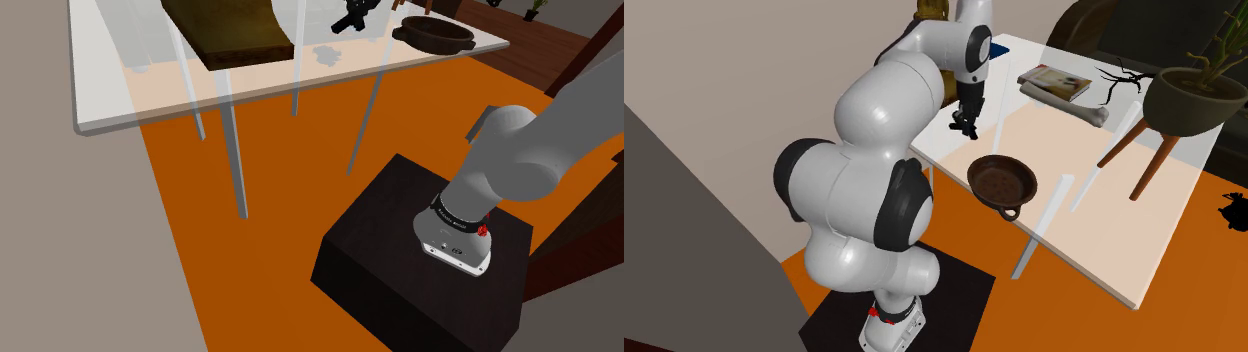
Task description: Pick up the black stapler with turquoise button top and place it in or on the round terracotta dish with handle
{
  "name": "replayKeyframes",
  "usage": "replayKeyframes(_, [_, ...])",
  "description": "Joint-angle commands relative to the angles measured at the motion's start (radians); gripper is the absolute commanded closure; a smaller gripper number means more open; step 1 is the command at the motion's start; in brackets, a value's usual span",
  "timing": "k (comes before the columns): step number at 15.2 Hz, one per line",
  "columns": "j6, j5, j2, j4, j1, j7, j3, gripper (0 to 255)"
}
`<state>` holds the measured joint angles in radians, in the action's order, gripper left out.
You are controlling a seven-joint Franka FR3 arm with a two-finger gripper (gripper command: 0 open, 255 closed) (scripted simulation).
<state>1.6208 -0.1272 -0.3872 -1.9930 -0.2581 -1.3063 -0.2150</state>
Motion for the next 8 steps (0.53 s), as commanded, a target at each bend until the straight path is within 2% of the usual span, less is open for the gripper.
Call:
replayKeyframes(1, [-0.027,0.001,0.002,0.028,-0.001,-0.001,0.002,255])
replayKeyframes(8, [-0.121,0.007,0.03,0.15,-0.004,-0.009,0.004,255])
